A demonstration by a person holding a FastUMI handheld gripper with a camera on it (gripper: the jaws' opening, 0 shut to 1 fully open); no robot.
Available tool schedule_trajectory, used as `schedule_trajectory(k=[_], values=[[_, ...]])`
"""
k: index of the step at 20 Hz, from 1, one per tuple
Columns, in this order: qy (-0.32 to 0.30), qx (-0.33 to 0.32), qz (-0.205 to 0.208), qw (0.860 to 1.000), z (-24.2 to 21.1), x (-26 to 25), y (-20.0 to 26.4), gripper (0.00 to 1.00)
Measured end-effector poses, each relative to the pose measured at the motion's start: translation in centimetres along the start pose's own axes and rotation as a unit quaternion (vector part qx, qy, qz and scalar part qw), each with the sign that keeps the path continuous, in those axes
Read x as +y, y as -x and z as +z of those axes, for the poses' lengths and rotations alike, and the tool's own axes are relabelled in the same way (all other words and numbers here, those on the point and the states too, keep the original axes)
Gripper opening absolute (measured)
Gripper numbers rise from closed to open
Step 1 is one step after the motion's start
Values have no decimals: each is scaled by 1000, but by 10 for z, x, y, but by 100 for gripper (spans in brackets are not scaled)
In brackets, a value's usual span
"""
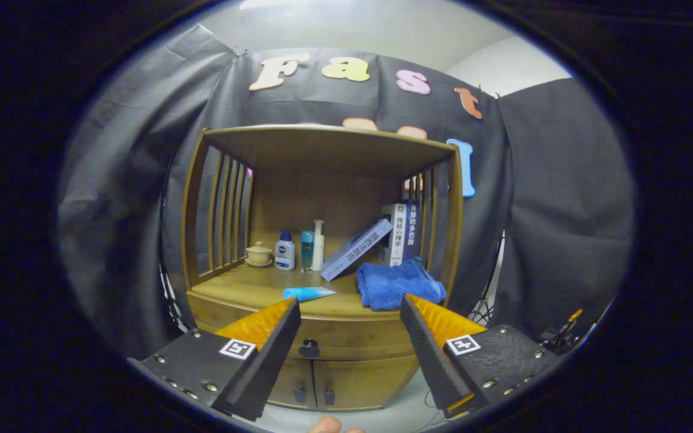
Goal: Pull open the drawer, take out the items inside it, and place them on the countertop above the cabinet.
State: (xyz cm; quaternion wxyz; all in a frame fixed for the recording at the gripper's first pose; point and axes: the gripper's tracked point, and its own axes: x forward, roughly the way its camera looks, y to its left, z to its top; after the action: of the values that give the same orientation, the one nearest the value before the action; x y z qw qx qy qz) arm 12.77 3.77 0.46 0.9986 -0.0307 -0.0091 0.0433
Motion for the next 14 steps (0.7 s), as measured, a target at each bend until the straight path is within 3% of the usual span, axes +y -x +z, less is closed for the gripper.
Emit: schedule_trajectory(k=[14], values=[[-11,12,-15,1000,-12,-10,22,99]])
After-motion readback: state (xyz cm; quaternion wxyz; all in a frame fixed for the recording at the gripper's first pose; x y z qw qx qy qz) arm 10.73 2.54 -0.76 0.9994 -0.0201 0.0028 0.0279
